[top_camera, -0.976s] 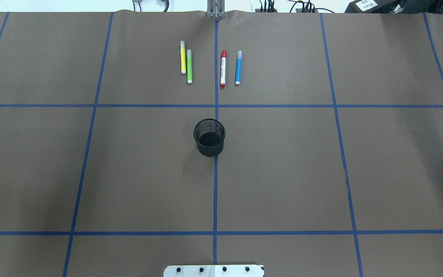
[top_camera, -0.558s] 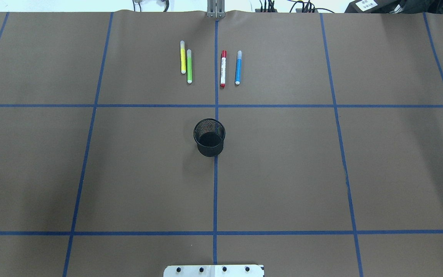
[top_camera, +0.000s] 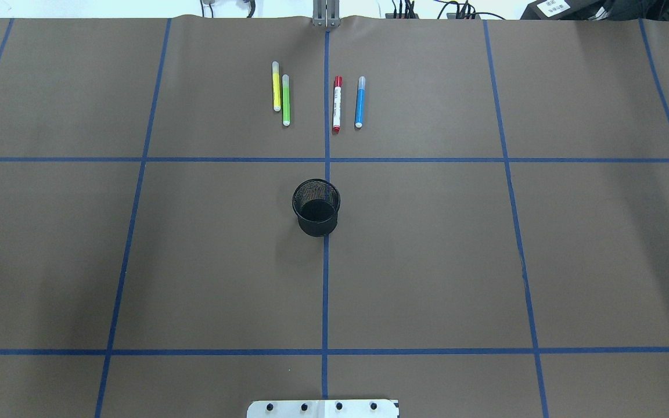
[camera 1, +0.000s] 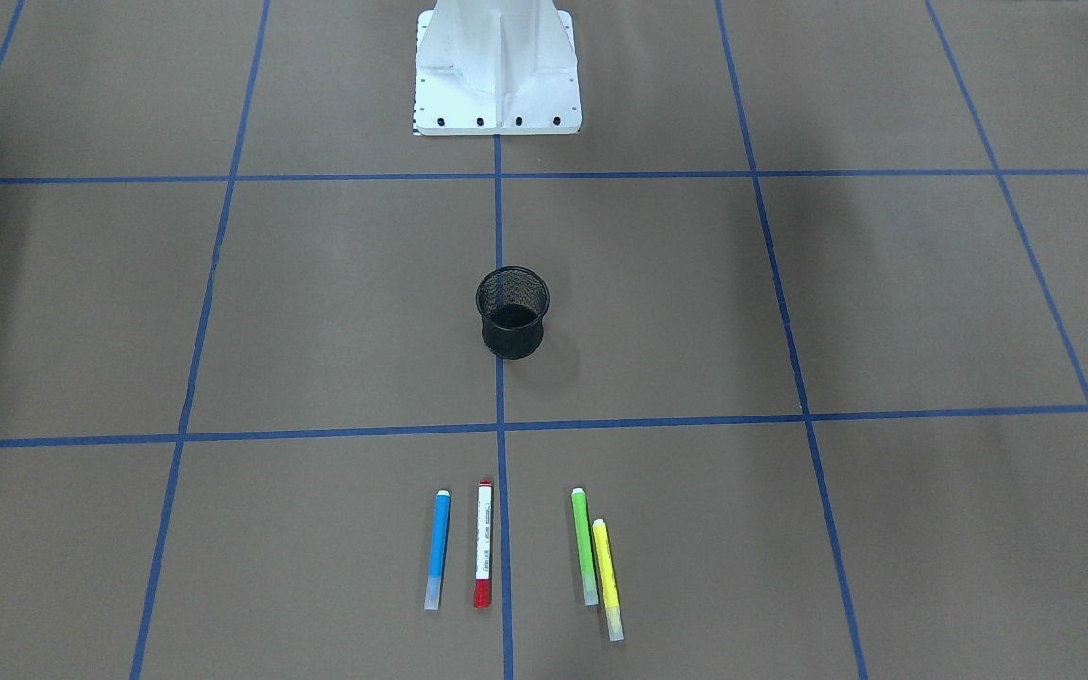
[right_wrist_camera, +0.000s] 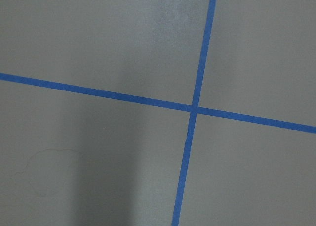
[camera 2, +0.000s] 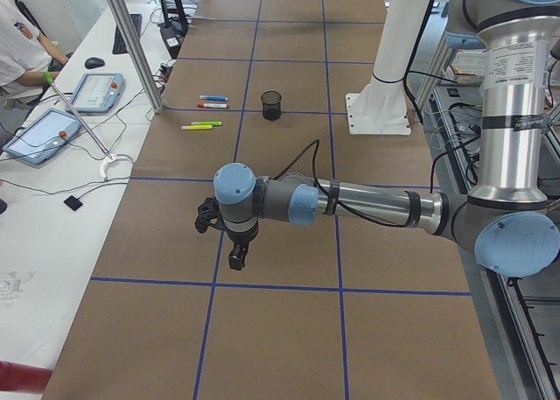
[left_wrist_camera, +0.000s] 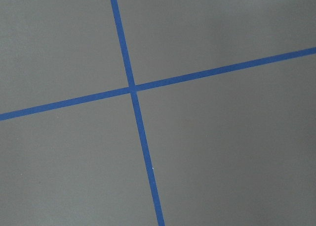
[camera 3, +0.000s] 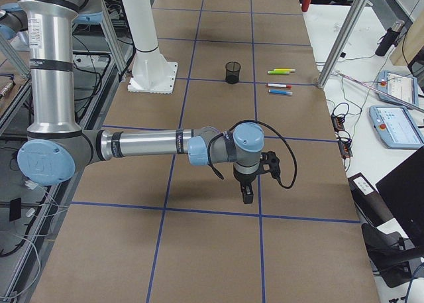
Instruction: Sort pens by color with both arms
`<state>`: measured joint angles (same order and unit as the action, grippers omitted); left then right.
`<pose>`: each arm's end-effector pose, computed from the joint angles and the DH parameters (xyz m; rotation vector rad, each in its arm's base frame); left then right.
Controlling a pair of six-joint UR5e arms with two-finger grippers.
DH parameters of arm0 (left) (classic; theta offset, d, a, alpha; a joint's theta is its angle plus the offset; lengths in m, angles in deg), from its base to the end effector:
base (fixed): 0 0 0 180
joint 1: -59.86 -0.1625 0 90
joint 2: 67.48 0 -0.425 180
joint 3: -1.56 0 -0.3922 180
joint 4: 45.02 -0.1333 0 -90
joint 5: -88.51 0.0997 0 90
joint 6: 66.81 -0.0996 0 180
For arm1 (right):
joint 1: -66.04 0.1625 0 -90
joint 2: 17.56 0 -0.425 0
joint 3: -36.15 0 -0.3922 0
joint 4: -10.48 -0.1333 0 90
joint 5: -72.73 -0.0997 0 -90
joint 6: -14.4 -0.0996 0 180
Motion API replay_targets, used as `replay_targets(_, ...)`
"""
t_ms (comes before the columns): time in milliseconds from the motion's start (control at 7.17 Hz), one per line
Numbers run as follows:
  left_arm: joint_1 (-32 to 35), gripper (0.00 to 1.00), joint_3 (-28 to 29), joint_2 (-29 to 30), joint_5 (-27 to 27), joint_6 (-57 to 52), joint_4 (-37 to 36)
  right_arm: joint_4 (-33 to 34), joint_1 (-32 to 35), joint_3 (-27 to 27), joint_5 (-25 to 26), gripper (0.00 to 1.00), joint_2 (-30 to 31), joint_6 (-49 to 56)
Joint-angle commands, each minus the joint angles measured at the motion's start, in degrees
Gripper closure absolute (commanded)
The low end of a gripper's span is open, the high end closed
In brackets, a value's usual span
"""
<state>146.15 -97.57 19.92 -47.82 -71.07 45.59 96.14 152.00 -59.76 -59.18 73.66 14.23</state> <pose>-0.0302 -0.4808 0.5983 0.1218 0.8081 0.1817 0.0319 -0.4954 0.6129 0.1237 -0.7353 -0.1220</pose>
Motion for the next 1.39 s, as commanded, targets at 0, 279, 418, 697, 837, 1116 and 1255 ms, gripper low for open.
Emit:
replay_targets(0,0.0,0.0,0.3,0.0,-0.1,0.0,0.0,4.6,-0.2,0.6,0.4,0.0,-2.2,0.1)
replay_targets(279,0.0,0.0,0.2,-0.1,-0.1,0.0,0.0,7.2,0.0,-0.1,0.3,0.0,-2.6,0.2)
replay_targets(418,0.0,0.0,0.2,-0.2,-0.1,0.0,0.0,7.2,0.0,-0.2,0.3,0.0,-2.8,0.1)
replay_targets(697,0.0,0.0,0.1,-0.2,-0.1,0.0,0.0,7.2,-0.1,-0.1,0.3,0.0,-2.8,0.1)
replay_targets(837,0.0,0.0,-0.1,-0.3,-0.1,0.0,0.0,7.2,-0.1,-0.3,0.3,0.0,-2.7,0.0)
replay_targets(1116,0.0,0.0,-0.2,-0.4,-0.1,0.0,0.0,6.9,-0.2,-0.2,0.3,0.0,-2.7,0.1)
replay_targets(1255,0.0,0.0,-0.2,-0.3,-0.1,0.1,-0.1,6.9,-0.2,-0.2,0.3,0.0,-2.7,0.1)
